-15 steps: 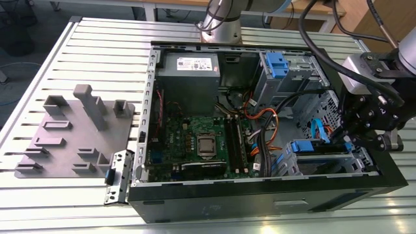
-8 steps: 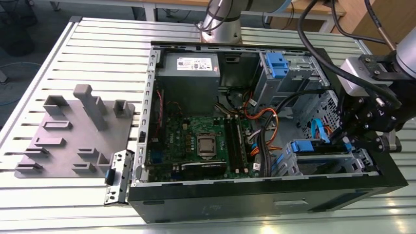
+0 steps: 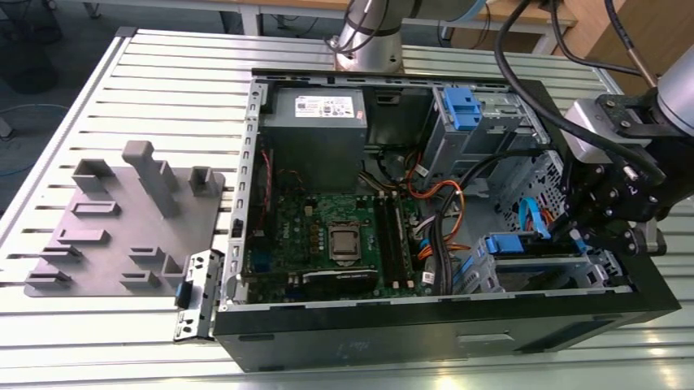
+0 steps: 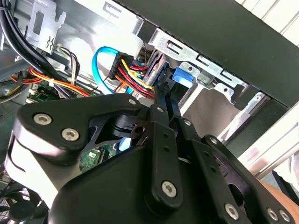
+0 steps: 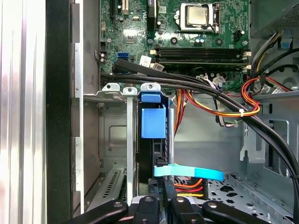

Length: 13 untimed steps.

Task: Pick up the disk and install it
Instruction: 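Insert the second disk wire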

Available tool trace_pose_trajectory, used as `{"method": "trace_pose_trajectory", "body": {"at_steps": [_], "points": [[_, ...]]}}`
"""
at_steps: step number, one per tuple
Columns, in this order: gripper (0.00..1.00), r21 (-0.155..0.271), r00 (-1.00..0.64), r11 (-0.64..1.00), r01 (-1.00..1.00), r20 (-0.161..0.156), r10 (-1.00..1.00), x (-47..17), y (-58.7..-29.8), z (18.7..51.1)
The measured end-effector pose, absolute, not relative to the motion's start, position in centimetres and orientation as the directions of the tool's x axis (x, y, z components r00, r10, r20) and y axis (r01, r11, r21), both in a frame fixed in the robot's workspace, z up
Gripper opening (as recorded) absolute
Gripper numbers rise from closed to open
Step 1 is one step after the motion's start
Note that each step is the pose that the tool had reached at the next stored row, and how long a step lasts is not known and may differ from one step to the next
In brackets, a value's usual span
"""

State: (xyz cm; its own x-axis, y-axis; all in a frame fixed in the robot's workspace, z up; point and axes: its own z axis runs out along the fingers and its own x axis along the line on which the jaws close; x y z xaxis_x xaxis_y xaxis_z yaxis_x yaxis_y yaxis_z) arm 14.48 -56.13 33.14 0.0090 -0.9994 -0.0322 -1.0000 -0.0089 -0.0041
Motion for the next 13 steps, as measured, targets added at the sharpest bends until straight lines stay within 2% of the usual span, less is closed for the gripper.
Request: {"method": "trace_pose_trajectory", "body": {"at_steps": [13], "points": [[0.16,-0.004,0.009,-0.009,-1.000,-0.032,-0.999,14.48,-56.13,32.80]]}}
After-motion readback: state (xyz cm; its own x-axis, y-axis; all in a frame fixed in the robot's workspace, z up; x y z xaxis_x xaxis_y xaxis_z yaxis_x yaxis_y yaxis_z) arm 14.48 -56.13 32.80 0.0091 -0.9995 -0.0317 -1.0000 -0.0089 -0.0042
